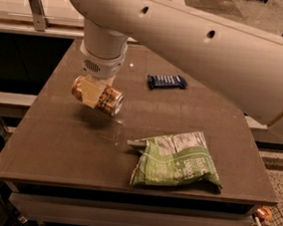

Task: Place orange can upright

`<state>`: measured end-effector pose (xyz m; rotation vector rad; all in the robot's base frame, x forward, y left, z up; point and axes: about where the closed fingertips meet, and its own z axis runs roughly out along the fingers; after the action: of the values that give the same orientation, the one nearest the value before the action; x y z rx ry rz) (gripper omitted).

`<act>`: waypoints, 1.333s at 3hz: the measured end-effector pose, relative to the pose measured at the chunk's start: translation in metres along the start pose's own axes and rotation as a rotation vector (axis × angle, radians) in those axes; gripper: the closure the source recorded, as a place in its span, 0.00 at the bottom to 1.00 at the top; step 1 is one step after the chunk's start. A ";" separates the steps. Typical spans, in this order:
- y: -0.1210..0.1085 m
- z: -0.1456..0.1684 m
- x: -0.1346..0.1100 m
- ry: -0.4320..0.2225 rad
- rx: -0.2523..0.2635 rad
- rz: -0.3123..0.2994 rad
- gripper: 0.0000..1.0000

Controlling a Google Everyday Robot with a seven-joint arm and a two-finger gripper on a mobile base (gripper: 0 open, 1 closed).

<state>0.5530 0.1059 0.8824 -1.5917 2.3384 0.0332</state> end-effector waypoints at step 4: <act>-0.048 -0.046 -0.023 -0.490 -0.031 -0.181 1.00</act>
Offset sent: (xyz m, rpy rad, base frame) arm 0.0372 -0.0256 0.0598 0.3559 -0.2081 0.1756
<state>0.5935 0.0992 0.9395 -1.5861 1.8241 0.3753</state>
